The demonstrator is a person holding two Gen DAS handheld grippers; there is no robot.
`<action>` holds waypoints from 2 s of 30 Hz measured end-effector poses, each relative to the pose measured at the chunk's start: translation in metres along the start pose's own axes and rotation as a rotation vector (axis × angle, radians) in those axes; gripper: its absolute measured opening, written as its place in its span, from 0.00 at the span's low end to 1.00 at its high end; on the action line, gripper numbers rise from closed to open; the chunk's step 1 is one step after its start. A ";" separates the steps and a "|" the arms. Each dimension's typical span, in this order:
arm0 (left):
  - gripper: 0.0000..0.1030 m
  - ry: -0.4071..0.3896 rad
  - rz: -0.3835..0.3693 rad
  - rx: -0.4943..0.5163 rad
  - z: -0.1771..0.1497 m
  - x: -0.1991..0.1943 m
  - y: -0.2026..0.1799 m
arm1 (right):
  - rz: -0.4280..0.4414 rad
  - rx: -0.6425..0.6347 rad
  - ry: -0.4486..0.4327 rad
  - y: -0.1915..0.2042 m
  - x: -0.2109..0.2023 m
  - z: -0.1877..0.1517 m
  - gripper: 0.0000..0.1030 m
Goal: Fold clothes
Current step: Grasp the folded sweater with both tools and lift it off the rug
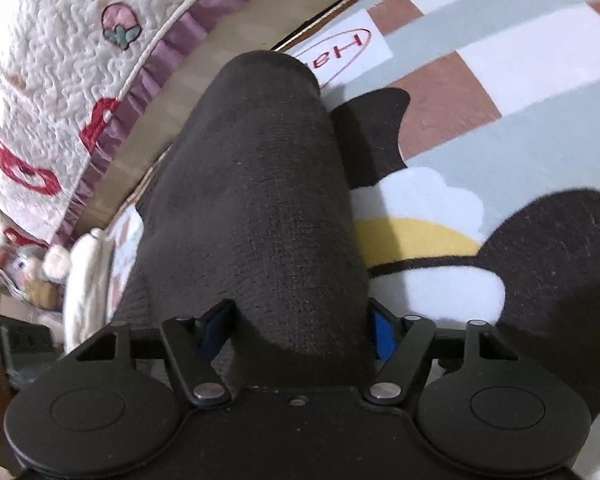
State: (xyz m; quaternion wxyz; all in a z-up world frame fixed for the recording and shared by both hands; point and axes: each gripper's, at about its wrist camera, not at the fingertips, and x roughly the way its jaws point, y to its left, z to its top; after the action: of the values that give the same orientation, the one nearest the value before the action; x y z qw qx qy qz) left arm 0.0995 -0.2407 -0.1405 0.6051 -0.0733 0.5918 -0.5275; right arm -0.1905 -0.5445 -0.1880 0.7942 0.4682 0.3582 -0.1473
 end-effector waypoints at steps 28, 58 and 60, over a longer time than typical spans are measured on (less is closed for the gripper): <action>0.32 -0.100 0.116 0.315 -0.020 0.006 -0.047 | -0.235 -0.326 -0.109 0.101 -0.012 -0.022 0.44; 0.34 -0.037 0.045 0.193 0.005 0.015 0.004 | -0.086 -0.227 -0.028 0.089 0.037 -0.007 0.49; 0.32 -0.095 0.087 0.268 -0.002 0.007 -0.013 | -0.078 -0.307 -0.070 0.101 0.026 -0.013 0.43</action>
State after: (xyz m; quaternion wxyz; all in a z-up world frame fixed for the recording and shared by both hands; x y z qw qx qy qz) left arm 0.0893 -0.2506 -0.1362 0.6591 0.0088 0.4893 -0.5711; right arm -0.1205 -0.4788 -0.1458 0.8621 0.3217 0.3664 -0.1376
